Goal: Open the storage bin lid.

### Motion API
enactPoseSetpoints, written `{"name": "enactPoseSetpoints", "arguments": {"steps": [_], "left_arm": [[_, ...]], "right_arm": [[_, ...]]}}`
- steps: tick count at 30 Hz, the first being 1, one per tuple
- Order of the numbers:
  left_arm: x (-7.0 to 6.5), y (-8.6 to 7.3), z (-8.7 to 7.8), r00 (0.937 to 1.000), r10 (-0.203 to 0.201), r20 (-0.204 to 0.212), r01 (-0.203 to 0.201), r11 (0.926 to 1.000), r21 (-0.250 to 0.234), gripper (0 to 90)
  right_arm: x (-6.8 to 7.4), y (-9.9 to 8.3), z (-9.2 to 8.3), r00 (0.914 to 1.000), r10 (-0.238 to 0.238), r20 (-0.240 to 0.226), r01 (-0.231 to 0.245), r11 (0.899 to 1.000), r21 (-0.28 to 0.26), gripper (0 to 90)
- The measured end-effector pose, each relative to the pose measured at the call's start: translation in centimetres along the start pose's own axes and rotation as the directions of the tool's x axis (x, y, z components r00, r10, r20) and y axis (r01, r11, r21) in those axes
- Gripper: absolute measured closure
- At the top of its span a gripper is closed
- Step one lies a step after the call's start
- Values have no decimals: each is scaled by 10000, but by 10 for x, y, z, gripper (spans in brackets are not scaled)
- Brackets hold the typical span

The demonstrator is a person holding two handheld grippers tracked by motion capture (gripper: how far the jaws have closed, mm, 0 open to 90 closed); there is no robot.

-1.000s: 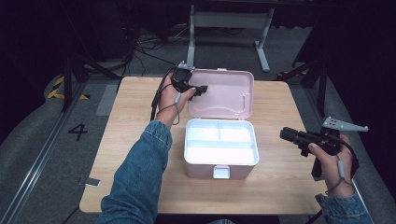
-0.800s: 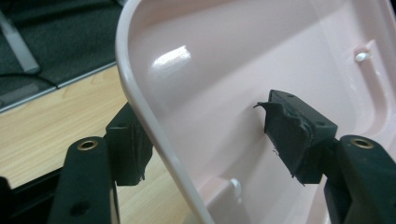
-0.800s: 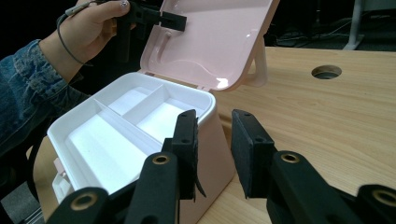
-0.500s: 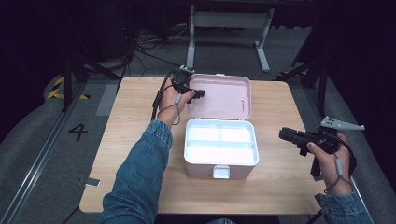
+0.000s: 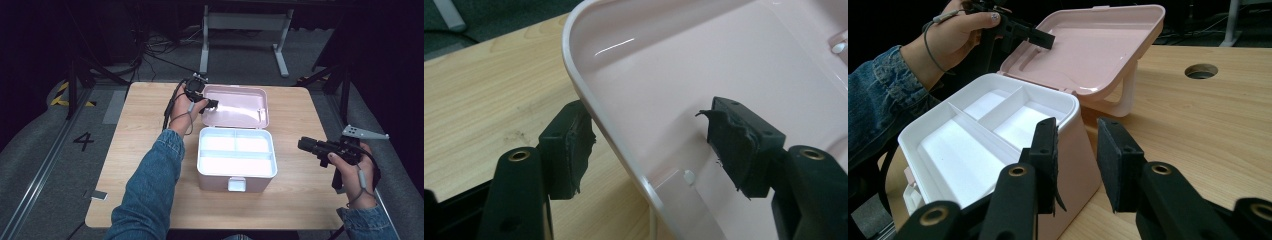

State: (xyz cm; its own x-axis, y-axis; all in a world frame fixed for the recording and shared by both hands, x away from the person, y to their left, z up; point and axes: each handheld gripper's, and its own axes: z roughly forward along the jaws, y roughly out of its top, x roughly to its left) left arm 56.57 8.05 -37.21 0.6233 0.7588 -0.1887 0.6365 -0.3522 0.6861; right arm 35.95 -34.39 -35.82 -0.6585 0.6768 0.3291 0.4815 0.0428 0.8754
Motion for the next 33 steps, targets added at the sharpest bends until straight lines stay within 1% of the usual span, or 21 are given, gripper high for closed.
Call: {"name": "enactPoseSetpoints", "arguments": {"steps": [5,9,10,12,14,15,16,19,20,21,22,23,24,25,26,27,29,30,31,32,33], "left_arm": [[3,-2,3,9998,-182,115,179,9995,249,356],[4,-4,5,9992,-327,217,320,9990,327,356],[5,-5,6,9988,-421,253,411,9983,403,356],[7,-6,7,9981,-545,278,522,9956,778,356],[7,-7,7,9989,-447,118,433,9939,1011,361],[7,-8,7,9995,-325,-9,324,9948,966,380],[7,-8,7,9995,-304,-43,307,9945,1001,406],[7,-9,5,9995,-320,-57,324,9957,866,407],[6,-9,2,9996,-279,-32,281,9973,685,407],[4,-9,-3,9994,-314,-140,319,9987,402,389],[3,-9,-7,9996,-237,-158,240,9995,201,386],[1,-8,-13,9997,-139,-182,141,9998,111,384],[1,-8,-13,9997,-139,-182,141,9998,111,375],[-2,-8,-19,9999,-38,-161,36,9999,-93,374],[-7,-8,-29,9998,179,-37,-180,9994,-304,374],[-7,-8,-29,9998,179,-37,-180,9994,-304,371],[-13,-7,-39,9988,493,53,-490,9973,-541,366],[-19,-7,-51,9971,752,140,-739,9945,-738,362],[-23,-7,-57,9963,828,208,-808,9931,-855,360],[-23,-7,-57,9963,828,208,-808,9931,-855,357],[-26,-8,-62,9954,914,293,-881,9911,-1000,357]], "right_arm": [[0,0,0,10000,28,0,-28,10000,-3,700],[1,0,1,10000,12,0,-12,10000,2,693],[1,0,1,10000,-5,-7,5,10000,-2,688],[1,0,1,10000,14,-21,-14,10000,4,684],[2,0,2,10000,-1,-22,1,10000,7,682],[2,0,2,10000,-6,-25,6,10000,5,681],[2,0,2,10000,9,-31,-9,10000,3,677],[3,0,2,10000,3,-52,-3,10000,13,672],[3,0,2,10000,19,-61,-19,10000,23,671],[5,0,2,10000,24,-48,-24,10000,16,668],[5,0,2,10000,30,-42,-29,10000,17,667],[5,0,3,10000,-52,-43,52,10000,13,667],[5,0,3,10000,-52,-43,52,10000,13,667],[7,0,4,10000,-46,-75,46,10000,35,667],[7,1,4,10000,-72,-57,72,10000,29,666],[7,1,4,10000,-72,-57,72,10000,29,666],[7,2,5,9999,-91,-66,91,10000,30,664],[7,2,7,9999,-136,-66,137,9999,90,662],[7,2,8,9999,-117,-66,118,9999,83,661],[7,3,9,9999,-97,-74,98,9999,128,660],[7,3,9,9999,-97,-74,98,9999,128,660]]}}
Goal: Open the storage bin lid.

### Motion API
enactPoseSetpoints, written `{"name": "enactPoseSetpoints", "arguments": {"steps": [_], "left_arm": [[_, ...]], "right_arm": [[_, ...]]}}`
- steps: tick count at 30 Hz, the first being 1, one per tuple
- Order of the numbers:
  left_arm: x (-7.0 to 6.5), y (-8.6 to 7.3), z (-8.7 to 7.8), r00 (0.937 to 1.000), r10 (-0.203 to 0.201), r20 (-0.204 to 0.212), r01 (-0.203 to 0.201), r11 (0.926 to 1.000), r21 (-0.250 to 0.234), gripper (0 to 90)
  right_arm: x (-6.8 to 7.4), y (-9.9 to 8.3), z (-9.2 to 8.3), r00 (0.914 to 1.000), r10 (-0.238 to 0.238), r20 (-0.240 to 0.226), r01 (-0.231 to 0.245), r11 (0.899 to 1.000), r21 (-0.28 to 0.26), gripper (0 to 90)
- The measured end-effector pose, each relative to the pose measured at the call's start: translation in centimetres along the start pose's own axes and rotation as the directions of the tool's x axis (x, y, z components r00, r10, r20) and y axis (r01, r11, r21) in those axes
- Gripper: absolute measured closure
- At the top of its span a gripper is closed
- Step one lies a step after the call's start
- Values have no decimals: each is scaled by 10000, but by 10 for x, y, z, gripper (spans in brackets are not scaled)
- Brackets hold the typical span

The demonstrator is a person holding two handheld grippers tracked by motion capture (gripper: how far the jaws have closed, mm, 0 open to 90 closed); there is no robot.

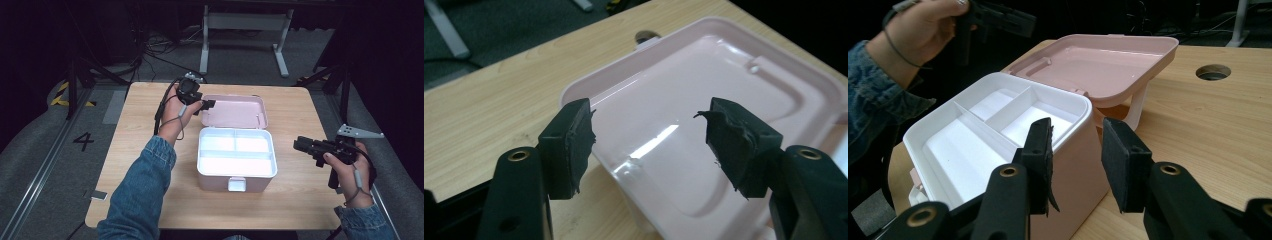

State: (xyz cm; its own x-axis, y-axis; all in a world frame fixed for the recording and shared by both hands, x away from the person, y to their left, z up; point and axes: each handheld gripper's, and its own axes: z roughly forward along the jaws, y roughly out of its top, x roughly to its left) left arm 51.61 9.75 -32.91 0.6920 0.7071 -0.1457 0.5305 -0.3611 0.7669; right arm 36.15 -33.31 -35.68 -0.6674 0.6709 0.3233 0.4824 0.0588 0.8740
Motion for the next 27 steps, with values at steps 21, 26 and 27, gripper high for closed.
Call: {"name": "enactPoseSetpoints", "arguments": {"steps": [21,26,27], "left_arm": [[-32,-66,-121,9914,1301,-152,-1306,9904,-450,339],[-26,-86,-131,9910,1326,-201,-1329,9910,-147,338],[-25,-90,-132,9914,1298,-181,-1300,9914,-146,333]], "right_arm": [[-12,22,29,9992,-410,-25,410,9981,457,603],[-17,22,27,9987,-478,186,462,9956,813,591],[-19,21,26,9986,-447,287,419,9949,923,588]]}}
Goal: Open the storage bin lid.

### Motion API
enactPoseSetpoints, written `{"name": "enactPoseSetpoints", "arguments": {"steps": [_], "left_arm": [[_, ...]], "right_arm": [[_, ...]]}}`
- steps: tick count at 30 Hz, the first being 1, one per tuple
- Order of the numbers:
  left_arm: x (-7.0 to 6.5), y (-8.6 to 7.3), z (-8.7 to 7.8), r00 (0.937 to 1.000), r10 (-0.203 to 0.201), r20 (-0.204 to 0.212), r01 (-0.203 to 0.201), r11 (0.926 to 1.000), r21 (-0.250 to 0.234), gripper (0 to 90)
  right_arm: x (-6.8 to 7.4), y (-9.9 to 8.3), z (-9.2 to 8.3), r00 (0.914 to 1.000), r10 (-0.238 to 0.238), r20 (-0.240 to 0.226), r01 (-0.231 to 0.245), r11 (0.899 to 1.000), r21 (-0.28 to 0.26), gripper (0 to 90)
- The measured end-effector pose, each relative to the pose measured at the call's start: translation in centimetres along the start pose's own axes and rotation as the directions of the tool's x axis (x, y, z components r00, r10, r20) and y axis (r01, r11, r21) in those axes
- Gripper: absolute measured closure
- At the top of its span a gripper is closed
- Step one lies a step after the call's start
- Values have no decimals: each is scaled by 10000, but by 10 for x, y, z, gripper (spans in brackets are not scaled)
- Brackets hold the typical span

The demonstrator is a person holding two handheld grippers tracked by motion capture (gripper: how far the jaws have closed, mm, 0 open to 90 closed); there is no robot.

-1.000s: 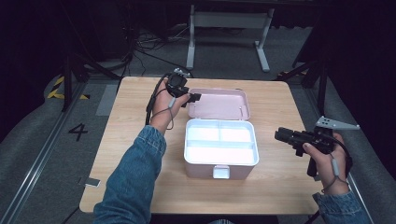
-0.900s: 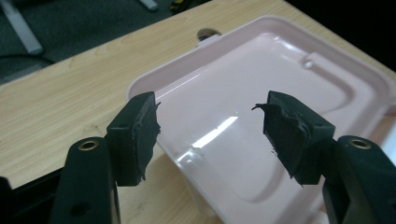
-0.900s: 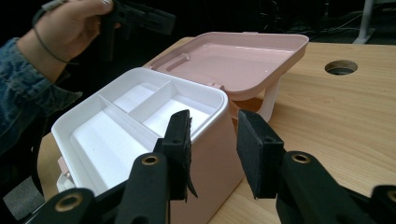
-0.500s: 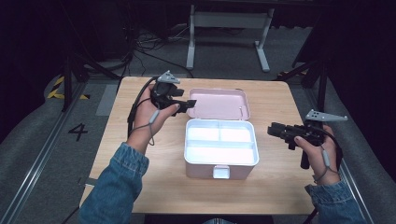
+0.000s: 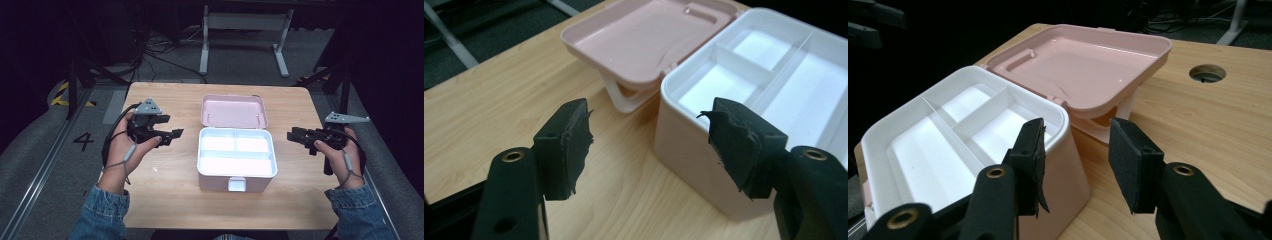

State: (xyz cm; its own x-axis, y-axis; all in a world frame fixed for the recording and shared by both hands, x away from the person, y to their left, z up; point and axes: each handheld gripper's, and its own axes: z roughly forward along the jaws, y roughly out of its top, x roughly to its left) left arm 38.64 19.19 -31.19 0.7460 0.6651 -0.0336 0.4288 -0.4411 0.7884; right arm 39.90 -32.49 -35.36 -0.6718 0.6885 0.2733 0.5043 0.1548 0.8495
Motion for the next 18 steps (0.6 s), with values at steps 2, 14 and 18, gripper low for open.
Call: {"name": "enactPoseSetpoints", "arguments": {"steps": [2,14,18], "left_arm": [[2,-9,-2,10000,-58,-3,58,10000,15,330],[15,-57,3,9991,-374,-176,388,9953,888,299],[20,-66,3,9985,-501,-241,526,9916,1179,294]], "right_arm": [[-1,0,0,10000,12,29,-13,10000,52,584],[-13,-10,0,9989,159,436,-190,9973,713,542],[-15,-13,2,9985,148,518,-195,9957,909,538]]}}
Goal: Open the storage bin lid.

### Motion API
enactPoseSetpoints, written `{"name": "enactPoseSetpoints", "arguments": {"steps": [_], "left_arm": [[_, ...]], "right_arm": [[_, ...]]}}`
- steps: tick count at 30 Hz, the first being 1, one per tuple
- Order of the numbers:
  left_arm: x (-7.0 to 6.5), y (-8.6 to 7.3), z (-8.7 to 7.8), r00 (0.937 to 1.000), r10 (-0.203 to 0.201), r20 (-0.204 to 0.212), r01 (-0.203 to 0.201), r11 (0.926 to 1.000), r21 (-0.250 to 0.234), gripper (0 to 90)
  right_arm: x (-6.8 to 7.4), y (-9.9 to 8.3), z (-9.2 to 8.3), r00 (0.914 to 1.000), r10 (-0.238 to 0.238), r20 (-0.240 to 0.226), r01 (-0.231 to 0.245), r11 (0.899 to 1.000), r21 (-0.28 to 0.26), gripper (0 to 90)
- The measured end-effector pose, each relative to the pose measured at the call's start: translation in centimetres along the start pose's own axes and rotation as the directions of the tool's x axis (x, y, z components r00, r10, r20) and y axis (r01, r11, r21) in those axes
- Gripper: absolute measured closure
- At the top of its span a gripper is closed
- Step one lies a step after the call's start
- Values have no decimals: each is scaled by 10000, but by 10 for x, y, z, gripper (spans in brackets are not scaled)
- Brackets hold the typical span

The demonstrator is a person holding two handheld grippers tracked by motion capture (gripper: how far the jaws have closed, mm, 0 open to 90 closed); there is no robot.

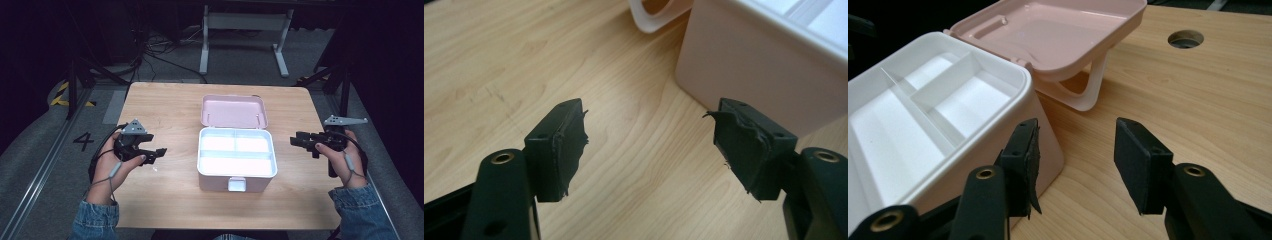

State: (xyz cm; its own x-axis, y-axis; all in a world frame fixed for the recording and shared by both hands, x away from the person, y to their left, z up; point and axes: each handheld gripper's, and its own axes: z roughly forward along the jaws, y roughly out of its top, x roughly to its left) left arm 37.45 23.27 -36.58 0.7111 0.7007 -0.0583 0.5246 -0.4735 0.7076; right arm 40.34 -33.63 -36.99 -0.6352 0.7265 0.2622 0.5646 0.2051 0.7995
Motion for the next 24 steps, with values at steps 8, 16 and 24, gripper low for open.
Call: {"name": "enactPoseSetpoints", "arguments": {"steps": [8,16,24], "left_arm": [[9,-20,9,9994,-290,-207,305,9964,786,272],[15,-39,25,9837,-1272,-1274,1526,9647,2148,239],[14,-42,33,9863,-1059,-1263,1323,9657,2235,221]], "right_arm": [[-4,-6,4,9999,78,144,-83,9995,307,534],[-9,-11,9,9996,104,257,-119,9984,557,528],[-11,-14,12,9994,167,287,-187,9973,715,523]]}}
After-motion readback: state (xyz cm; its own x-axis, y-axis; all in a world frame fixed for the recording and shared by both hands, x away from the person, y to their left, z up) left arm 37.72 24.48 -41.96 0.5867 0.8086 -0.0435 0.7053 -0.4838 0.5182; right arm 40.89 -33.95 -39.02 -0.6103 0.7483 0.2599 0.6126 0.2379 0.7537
